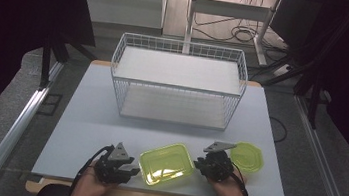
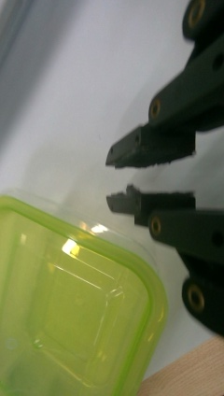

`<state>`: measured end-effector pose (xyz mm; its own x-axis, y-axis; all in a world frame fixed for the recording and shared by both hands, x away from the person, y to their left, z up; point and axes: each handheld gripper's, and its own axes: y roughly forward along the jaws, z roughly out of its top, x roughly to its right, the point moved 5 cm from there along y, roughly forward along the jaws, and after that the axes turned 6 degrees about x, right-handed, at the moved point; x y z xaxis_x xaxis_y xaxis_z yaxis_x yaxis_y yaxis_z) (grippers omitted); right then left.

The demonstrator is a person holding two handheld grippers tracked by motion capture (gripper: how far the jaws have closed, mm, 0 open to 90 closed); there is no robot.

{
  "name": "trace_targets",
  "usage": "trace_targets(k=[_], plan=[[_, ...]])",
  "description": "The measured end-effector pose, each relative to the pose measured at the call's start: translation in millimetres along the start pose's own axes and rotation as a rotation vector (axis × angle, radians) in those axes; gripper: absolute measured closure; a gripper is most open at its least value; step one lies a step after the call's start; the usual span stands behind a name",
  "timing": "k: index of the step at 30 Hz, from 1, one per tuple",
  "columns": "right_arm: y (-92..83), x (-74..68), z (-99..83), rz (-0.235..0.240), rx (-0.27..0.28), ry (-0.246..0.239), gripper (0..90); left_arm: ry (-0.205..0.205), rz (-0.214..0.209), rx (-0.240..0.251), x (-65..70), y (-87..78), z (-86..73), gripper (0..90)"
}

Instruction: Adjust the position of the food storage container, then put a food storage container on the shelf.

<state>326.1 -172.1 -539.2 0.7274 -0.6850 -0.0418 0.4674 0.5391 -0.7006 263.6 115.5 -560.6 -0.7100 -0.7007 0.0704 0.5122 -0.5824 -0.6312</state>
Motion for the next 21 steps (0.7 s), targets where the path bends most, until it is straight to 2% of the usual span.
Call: trace_targets(k=[1, 2, 3, 5, 6, 8, 9, 10, 11, 13, 18, 21], plan=[[-2.9, 0.9, 0.7, -0.003, 0.012, 0.006, 66.7, 0.0, 0.0, 0.0, 0.0, 0.0, 0.0, 43.8], [-2.9, 0.9, 0.7, -0.003, 0.012, 0.006, 66.7, -0.005, 0.01, 0.009, -2.2, -1.3, -0.5, 43.8], [-7.2, 2.9, 1.8, -0.013, 0.04, 0.004, 58.3, -0.018, 0.023, 0.017, -5.9, -2.7, -1.5, 34.2], [-9.7, 4.1, 2.1, -0.013, 0.061, 0.013, 50.5, -0.023, 0.031, 0.022, -7.4, -3.0, -1.8, 24.7], [-9.7, 4.1, 2.1, -0.013, 0.061, 0.013, 50.5, -0.026, 0.038, 0.023, -8.8, -3.0, -2.0, 24.7], [-12.3, 5.2, 2.1, -0.011, 0.071, 0.022, 43.7, -0.029, 0.04, 0.028, -9.8, -3.2, -2.3, 17.6], [-14.5, 6.7, 2.8, -0.014, 0.089, 0.036, 38.5, -0.022, 0.039, 0.036, -9.6, -3.5, -2.2, 11.0], [-14.5, 6.7, 2.8, -0.014, 0.089, 0.036, 38.5, -0.022, 0.039, 0.036, -9.6, -3.5, -2.2, 9.8], [-16.1, 7.8, 4.5, -0.005, 0.114, 0.047, 34.0, -0.017, 0.041, 0.04, -9.6, -3.7, -2.2, 8.6], [-17.0, 8.3, 5.3, -0.001, 0.124, 0.054, 32.0, -0.011, 0.041, 0.048, -9.7, -3.9, -2.0, 7.4], [-17.5, 8.0, 8.8, 0.033, 0.173, 0.085, 19.6, 0.004, 0.04, 0.052, -10.5, -3.0, -2.8, 5.0], [-14.7, 6.4, 9.7, 0.057, 0.181, 0.098, 14.0, 0.016, 0.041, 0.057, -10.7, -2.8, -2.8, 4.4]])
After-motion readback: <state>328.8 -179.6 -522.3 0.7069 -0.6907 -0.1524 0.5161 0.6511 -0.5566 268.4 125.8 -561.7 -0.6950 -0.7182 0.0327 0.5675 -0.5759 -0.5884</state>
